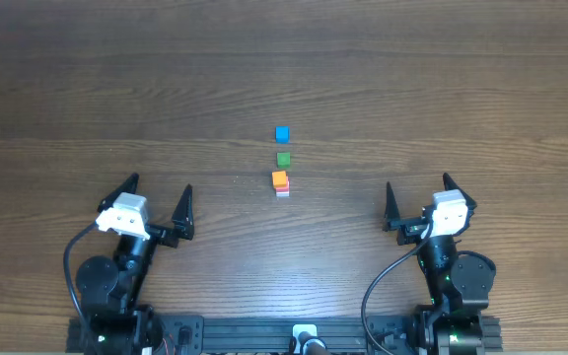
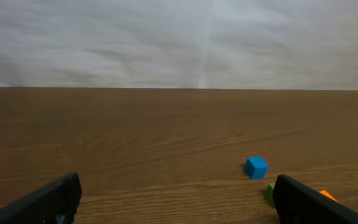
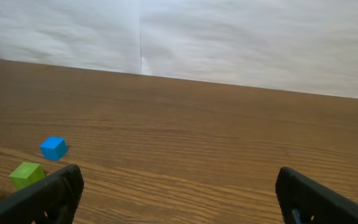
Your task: Stack Cubes
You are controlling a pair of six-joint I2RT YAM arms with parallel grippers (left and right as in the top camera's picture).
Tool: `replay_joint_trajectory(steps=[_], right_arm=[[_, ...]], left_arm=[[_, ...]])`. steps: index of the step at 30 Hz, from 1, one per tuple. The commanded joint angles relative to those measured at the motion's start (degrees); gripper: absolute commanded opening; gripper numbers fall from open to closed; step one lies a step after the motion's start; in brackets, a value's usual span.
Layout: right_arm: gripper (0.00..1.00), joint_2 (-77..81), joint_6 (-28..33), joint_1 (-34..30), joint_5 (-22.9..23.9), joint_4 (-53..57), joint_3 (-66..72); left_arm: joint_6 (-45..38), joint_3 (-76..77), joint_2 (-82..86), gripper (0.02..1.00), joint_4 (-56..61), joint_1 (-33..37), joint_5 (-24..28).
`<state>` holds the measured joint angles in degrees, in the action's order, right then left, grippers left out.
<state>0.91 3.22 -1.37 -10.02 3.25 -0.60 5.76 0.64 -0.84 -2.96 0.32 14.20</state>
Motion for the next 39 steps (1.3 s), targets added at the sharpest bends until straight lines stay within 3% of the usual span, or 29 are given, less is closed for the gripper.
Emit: replay_joint_trajectory(steps=[1,8,12,14,16,19,22,26,34,39], right_arm=[[0.991,-0.52,0.07,-0.15,0.00,0.26,0.28],[0.991,-0.52,0.04,-0.15,-0.04,0.24,0.31],[0.993,-0.52,-1.25,-0.13,-6.91,-2.86,0.31],[0.993,-0.52,-1.27,-0.13,-7.52,-3.72,0.31],[0.993,-0.52,-6.14,-0.13,-8.31,-5.62,0.28],[0.993,-0.52,-14.21,-0.13,-13.49,-10.12,0.17],[0.991,-0.52,-16.48,-0.04,-14.36,-9.25,-2.01],[0.991,1.27,-13.84,-0.04,-15.15,-3.72,-10.60],[0.993,23.71,-11.23,0.00,-23.76,7.91,-40.22],[0.993,43.63,-8.39,4.42,-22.10,23.50,-60.22]], left_arm=[[-0.87,-0.33,0.33,1.000,-0.02,-0.26,0.57],[-0.85,-0.33,0.31,1.000,-0.02,-0.26,0.57],[-0.85,-0.33,0.31,1.000,-0.02,-0.26,0.57],[-0.85,-0.33,0.31,0.998,-0.02,-0.26,0.57],[-0.87,-0.33,0.31,0.996,-0.04,-0.26,0.57],[-0.85,-0.33,0.31,1.000,-0.02,-0.26,0.57],[-0.85,-0.33,0.31,1.000,-0.02,-0.26,0.57],[-0.85,-0.33,0.31,1.000,-0.02,-0.26,0.57],[-0.85,-0.33,0.31,1.000,-0.02,-0.26,0.57],[-0.85,-0.33,0.31,1.000,-0.02,-0.26,0.57]])
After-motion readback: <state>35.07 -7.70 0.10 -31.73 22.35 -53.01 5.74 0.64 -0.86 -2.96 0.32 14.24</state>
